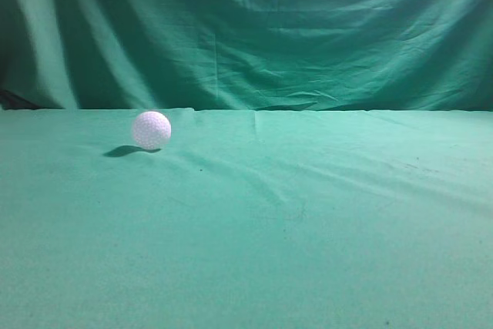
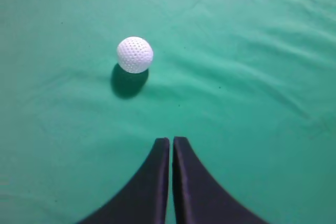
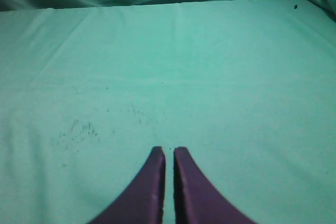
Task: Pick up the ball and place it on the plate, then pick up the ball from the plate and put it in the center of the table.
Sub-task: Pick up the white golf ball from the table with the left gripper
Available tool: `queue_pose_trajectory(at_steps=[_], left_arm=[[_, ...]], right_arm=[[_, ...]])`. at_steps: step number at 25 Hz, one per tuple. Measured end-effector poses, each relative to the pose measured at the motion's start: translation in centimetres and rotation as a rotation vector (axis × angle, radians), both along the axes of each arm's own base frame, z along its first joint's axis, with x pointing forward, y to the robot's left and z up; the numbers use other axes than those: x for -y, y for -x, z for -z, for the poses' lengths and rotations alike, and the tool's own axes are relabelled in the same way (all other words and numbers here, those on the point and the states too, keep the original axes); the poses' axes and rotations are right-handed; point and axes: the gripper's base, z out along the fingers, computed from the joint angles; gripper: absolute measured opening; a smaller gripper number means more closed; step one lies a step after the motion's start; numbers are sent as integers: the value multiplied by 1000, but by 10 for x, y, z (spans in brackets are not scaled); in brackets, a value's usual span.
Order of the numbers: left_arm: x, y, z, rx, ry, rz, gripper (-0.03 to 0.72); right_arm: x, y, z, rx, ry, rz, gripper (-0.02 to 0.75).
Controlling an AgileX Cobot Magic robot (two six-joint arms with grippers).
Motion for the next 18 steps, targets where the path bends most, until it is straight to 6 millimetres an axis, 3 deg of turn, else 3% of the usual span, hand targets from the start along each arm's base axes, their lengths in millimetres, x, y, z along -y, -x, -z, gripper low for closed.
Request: queue_pose_trajectory(at_steps=[7, 8, 9, 16, 18], left_arm=[[39, -55, 29, -92, -135, 36, 0], [43, -61, 35, -116, -145, 42, 49], [48, -68, 41, -135, -149, 40, 49], [61, -100, 64, -203, -167, -11, 501], [64, -106, 69, -205, -167, -17, 593]], right_arm=[[0, 0, 0, 0, 0, 0, 66], [0, 0, 0, 0, 0, 0, 66], [0, 0, 0, 0, 0, 0, 66], [0, 0, 0, 0, 0, 0, 66], [0, 0, 0, 0, 0, 0, 66]])
